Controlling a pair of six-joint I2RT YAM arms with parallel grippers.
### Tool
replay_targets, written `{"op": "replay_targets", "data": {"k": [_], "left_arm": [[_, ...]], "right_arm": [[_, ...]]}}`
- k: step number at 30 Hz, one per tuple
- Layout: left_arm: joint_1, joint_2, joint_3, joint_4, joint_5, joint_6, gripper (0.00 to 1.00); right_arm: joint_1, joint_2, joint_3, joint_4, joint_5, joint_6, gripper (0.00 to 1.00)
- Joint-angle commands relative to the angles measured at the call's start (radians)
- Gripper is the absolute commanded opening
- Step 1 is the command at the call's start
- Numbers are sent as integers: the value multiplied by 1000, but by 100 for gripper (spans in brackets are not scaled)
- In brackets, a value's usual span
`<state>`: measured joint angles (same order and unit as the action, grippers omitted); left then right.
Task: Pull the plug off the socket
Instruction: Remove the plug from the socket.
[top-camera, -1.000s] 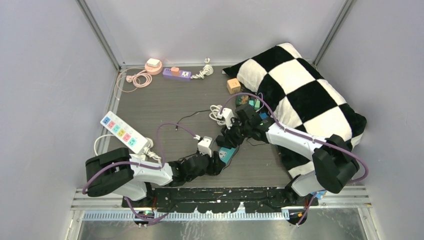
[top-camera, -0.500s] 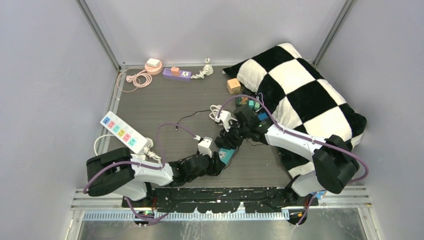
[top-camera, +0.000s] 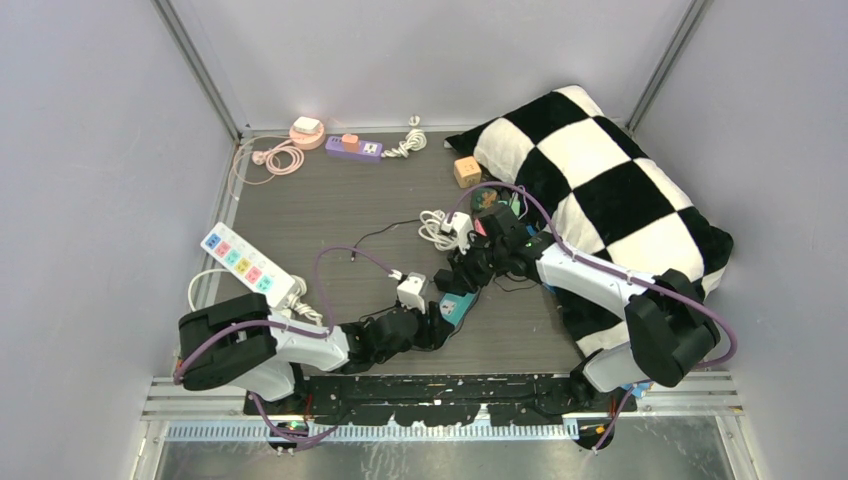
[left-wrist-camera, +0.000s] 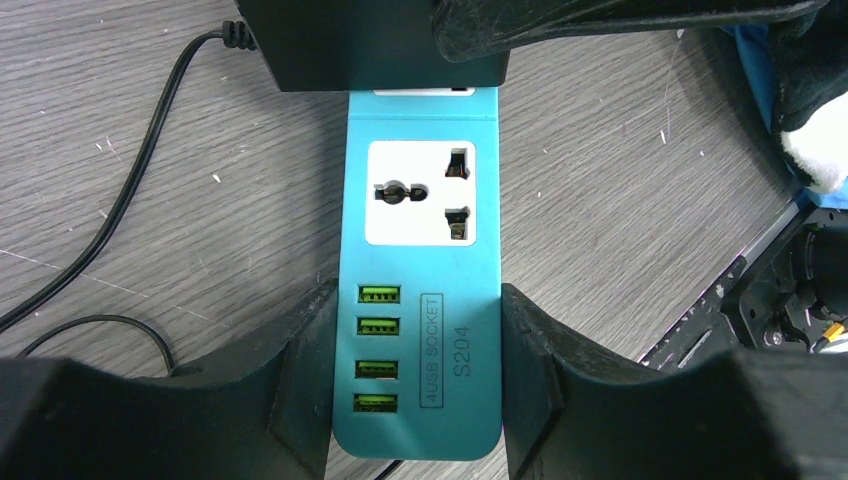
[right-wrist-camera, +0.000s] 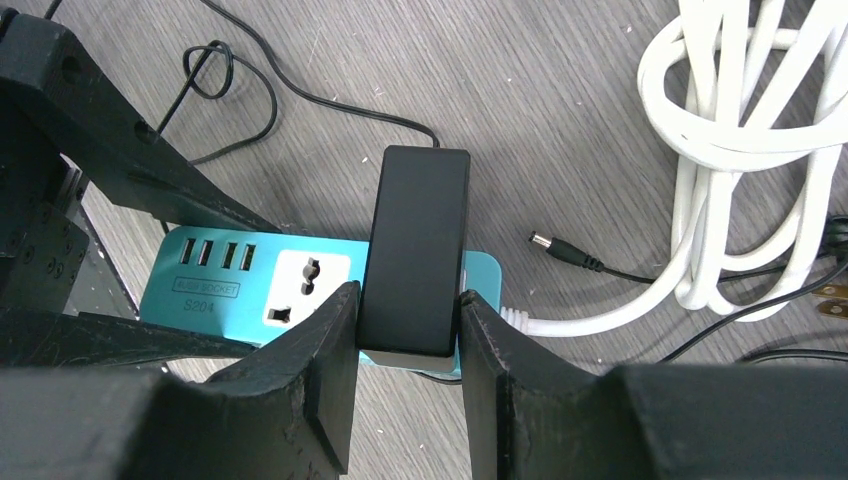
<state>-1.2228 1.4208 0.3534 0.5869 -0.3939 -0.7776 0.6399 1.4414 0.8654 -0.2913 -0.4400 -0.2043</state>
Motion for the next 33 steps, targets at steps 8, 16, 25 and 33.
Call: {"op": "replay_targets", "data": {"k": [8,16,25,33], "left_arm": [[14,52,8,40,-75,7,0],[13,63,14,43,-71,11,0],[14,49,7,39,-74,12,0],[13,56,12,39,-80,14,0]], "right_arm": [[66,-81,0,19,-141,-20,1],[55,-87,10,22,-101,-2,1],[-5,-88,8,34,-79,33,1],[59,-96,-6,19,-190,-25,1]]}}
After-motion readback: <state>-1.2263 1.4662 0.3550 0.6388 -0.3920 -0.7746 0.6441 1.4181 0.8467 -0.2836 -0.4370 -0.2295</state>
